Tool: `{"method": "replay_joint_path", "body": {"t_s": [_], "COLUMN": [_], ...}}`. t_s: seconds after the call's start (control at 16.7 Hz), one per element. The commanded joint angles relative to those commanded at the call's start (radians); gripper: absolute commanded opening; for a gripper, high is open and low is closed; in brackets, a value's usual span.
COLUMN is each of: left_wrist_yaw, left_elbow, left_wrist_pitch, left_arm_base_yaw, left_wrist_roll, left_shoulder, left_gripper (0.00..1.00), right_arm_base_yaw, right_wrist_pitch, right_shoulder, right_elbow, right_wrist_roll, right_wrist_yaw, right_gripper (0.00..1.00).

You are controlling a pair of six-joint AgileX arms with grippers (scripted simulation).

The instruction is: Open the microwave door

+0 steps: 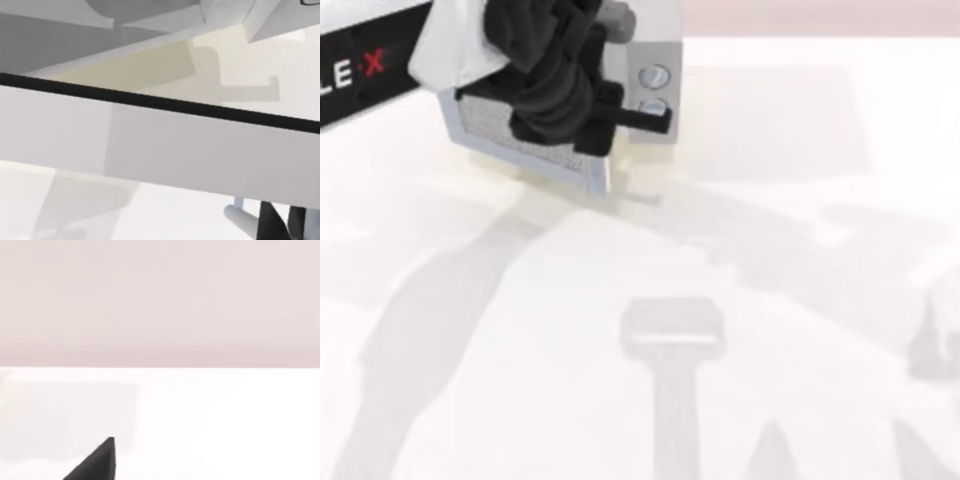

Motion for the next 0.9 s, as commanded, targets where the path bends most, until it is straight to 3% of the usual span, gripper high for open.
{"method": "replay_joint_path", "body": {"t_s": [0.9], "left_wrist_yaw": [0.074], "left_elbow": [-0.107], "left_wrist_pitch": [0.034], "left_arm_base_yaw": [0.034], "left_wrist_roll": [0.129], "left_shoulder": [-0.083], "left_gripper": [0.00], "right_arm_base_yaw": [0.000], "right_wrist_pitch": [0.000], "right_shoulder": [0.000], "right_elbow": [0.000], "right_wrist_roll": [0.000], "right_wrist_yaw": [0.000], "right_gripper": [1.00]}}
